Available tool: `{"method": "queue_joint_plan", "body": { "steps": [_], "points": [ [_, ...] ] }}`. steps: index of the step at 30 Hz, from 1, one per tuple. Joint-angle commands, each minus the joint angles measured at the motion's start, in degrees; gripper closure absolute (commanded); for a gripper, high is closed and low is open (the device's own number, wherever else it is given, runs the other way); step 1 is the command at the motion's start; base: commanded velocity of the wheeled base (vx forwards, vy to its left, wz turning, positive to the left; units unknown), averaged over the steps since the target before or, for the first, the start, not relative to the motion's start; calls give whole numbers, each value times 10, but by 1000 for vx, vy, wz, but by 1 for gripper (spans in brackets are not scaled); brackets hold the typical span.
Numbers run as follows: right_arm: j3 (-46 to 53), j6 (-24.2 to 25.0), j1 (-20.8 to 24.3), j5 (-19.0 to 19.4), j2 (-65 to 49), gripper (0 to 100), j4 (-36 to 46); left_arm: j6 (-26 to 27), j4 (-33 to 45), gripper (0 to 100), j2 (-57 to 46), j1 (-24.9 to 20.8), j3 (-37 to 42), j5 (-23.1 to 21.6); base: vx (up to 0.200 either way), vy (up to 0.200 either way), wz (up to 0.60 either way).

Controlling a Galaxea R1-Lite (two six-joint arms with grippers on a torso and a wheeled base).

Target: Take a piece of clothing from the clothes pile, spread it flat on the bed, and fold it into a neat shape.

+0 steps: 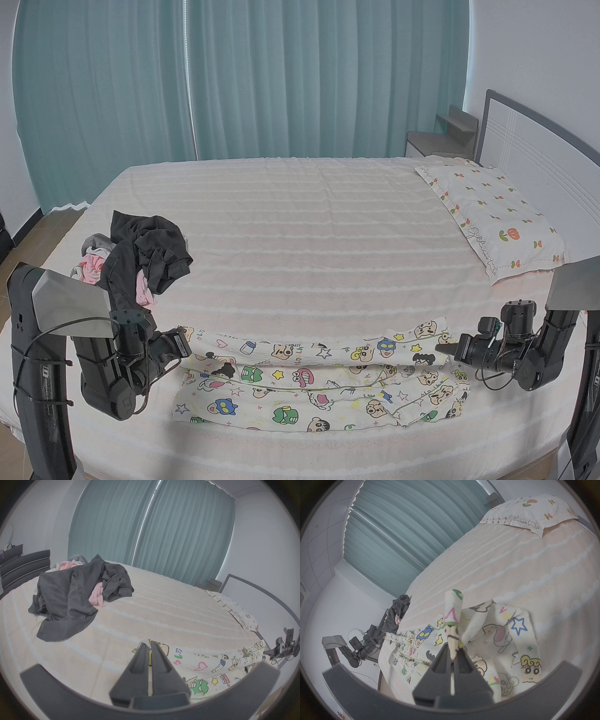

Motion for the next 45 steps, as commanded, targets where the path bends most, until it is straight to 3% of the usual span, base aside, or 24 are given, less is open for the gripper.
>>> {"method": "queue_joint_plan", "body": {
  "steps": [1, 9, 20, 38, 39, 40, 41, 45],
  "points": [
    [7, -2, 0, 0, -6, 100, 9, 0, -6, 100, 10, 0, 10, 1, 0, 0, 0],
    [7, -21, -1, 0, -12, 100, 41, 1, -6, 100, 42, -3, 19, 0, 0, 0, 0],
    [0, -92, -2, -1, -28, 100, 139, 0, -6, 100, 75, -4, 18, -1, 0, 0, 0],
    [-18, -93, -9, -3, -22, 100, 176, -2, -6, 100, 89, -5, 18, 0, 0, 0, 0],
    [-23, -93, -9, -3, -23, 100, 186, -3, -6, 0, 89, -4, 18, -1, 0, 0, 0],
    [-24, -93, -8, -3, -24, 100, 189, -3, -6, 0, 89, -4, 18, -1, 0, 0, 0],
    [-26, -93, -8, -5, -24, 0, 193, -3, -6, 0, 89, -4, 18, 0, 0, 0, 0],
    [-26, -93, -9, -6, -24, 0, 193, -6, -6, 0, 85, -1, 21, 1, 0, 0, 0]
  ]
}}
